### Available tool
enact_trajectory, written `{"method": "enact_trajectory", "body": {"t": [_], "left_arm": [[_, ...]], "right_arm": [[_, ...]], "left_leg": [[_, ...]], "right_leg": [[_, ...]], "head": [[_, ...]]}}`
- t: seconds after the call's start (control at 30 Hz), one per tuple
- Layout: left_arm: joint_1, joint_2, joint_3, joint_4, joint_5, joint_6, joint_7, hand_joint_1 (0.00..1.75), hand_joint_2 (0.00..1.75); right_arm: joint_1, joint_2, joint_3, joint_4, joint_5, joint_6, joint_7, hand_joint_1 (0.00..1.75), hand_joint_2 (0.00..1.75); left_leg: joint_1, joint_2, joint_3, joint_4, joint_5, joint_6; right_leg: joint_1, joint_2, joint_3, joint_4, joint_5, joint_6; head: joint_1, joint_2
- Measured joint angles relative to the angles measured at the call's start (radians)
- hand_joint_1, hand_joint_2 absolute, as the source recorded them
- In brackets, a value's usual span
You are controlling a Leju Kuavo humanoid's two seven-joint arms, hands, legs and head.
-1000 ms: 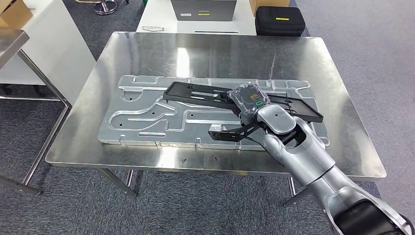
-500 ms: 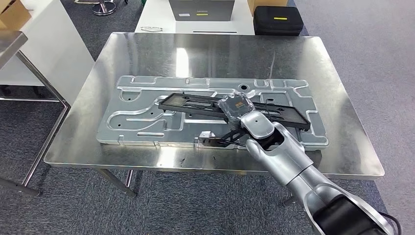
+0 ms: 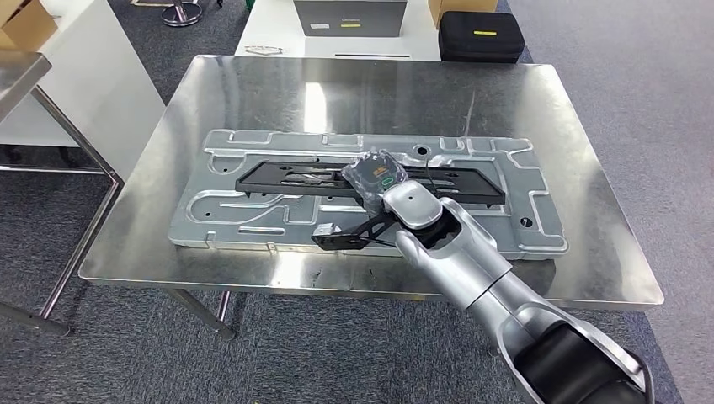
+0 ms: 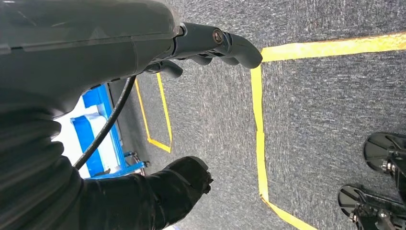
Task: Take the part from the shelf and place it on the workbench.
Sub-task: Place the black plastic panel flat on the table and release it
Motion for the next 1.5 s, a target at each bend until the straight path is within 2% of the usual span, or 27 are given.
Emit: {"method": "enact_trajectory", "body": {"t": [0.43,0.87,1.5], "left_arm": [[0.0,0.0,0.0,0.001,0.004,0.0,0.005,0.0,1.75],[0.0,0.007,0.001,0.007,0.012,-0.006,0.026,0.0,1.75],[0.0,0.011,0.001,0.01,0.013,0.001,0.032,0.0,1.75]], "right_arm": [[0.003,0.012,0.046,0.073,-0.027,-0.001,-0.029,1.75,1.75],[-0.002,0.03,0.049,0.14,-0.046,-0.011,-0.035,1.75,1.75],[-0.011,0.025,0.064,0.186,-0.055,-0.022,-0.034,1.75,1.75]], "left_leg": [[0.0,0.0,0.0,0.0,0.0,0.0],[0.0,0.0,0.0,0.0,0.0,0.0],[0.0,0.0,0.002,0.0,0.0,0.0]], "right_leg": [[0.0,0.0,0.0,0.0,0.0,0.0],[0.0,0.0,0.0,0.0,0.0,0.0],[0.0,0.0,0.001,0.0,0.0,0.0]], "head": [[0.0,0.0],[0.0,0.0],[0.0,0.0]]}}
